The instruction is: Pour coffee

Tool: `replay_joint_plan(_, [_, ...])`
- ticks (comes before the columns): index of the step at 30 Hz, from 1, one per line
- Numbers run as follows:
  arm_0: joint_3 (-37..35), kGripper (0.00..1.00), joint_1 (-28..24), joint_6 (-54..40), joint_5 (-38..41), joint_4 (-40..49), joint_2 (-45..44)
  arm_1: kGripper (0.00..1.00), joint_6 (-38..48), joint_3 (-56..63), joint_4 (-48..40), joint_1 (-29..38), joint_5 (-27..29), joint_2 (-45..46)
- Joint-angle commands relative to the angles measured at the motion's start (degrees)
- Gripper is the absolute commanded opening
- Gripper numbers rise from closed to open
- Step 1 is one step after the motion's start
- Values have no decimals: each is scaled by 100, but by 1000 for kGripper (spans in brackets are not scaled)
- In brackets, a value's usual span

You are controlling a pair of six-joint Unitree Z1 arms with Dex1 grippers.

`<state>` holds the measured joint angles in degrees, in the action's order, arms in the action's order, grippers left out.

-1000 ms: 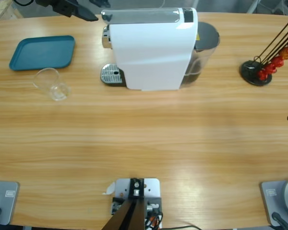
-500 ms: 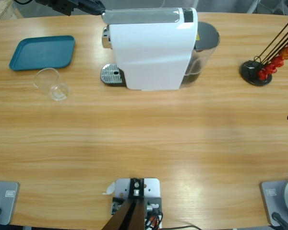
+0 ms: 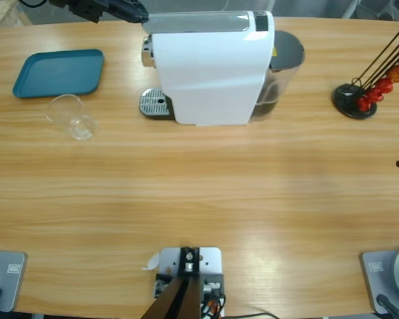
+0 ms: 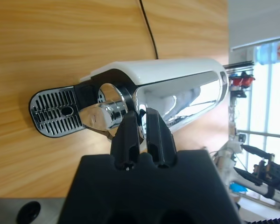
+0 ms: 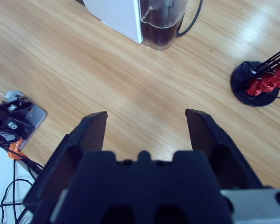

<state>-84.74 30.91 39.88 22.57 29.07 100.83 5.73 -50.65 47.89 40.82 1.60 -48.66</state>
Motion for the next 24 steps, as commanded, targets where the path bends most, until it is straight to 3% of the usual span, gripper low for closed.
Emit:
replay_joint_plan(1, [23,0,122,-209,355,2,267,761,37,179,-52,-48,-63,-65])
replay_joint_plan(12, [-2,0,126,-428,300,2,70,761,16,214,-96,-48,-63,-74])
replay_joint_plan(24, [-535,0,124,-420,455,-59,15,761,16,231,-131,-48,-63,-118])
